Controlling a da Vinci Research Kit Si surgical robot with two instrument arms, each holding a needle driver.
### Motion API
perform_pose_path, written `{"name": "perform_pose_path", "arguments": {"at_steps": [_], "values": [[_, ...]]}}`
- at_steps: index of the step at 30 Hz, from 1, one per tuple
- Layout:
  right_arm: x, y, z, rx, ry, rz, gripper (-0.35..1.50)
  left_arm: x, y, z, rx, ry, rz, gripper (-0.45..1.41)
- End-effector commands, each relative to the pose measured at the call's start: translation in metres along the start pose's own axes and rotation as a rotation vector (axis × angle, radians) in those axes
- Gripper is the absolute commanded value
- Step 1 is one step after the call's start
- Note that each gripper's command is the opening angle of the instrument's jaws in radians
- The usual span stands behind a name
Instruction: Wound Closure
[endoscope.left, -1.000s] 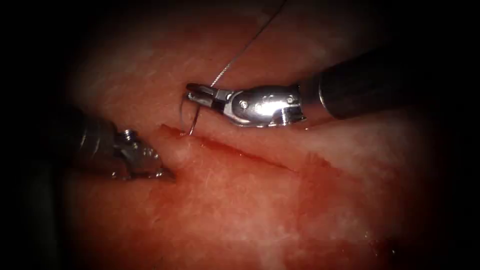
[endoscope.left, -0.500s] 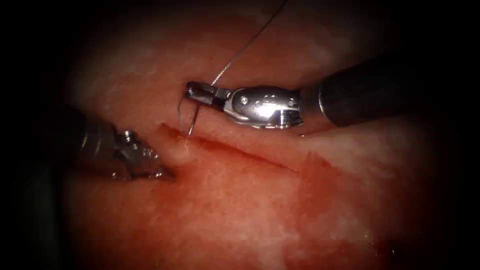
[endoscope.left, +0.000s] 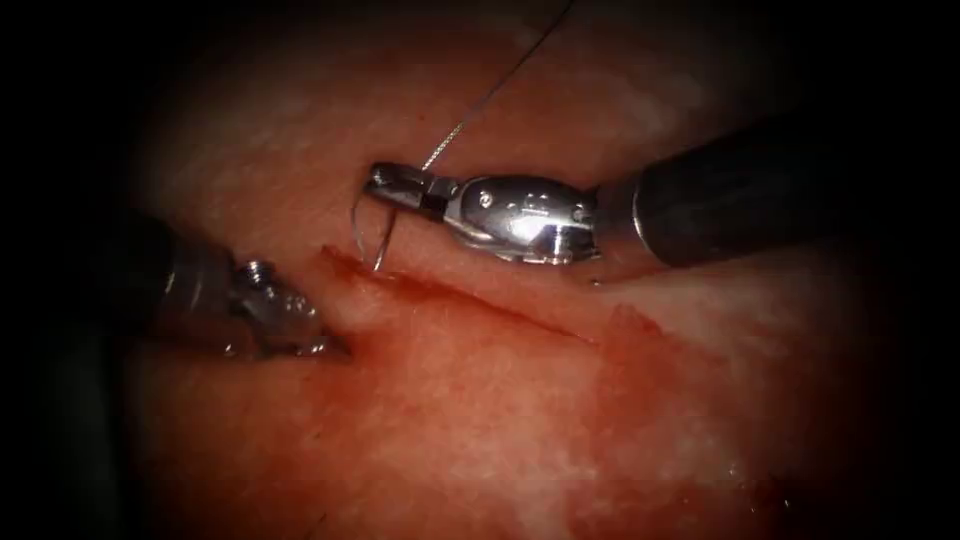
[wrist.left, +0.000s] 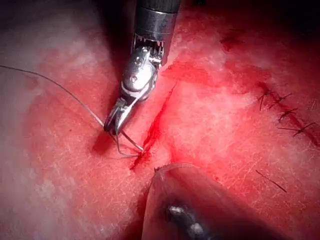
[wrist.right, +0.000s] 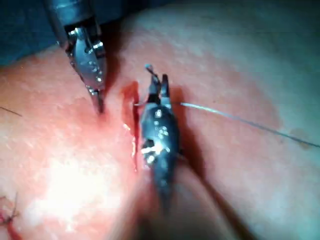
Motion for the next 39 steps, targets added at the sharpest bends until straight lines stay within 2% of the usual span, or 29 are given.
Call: {"name": "perform_pose_path", "arguments": {"at_steps": [1,29,39], "values": [[-0.0010,-0.0013,0.0005,0.011,-0.007,0.015,-0.35,-0.0006,0.0009,0.0007,-0.008,-0.004,0.001,-0.45],[-0.0015,-0.0028,0.0007,0.063,-0.037,0.469,-0.35,-0.0014,0.0003,0.0007,-0.008,-0.003,-0.002,-0.45],[-0.0020,-0.0033,0.0011,0.118,-0.044,0.639,-0.35,-0.0019,0.0001,0.0004,-0.010,-0.004,0.004,-0.45]]}}
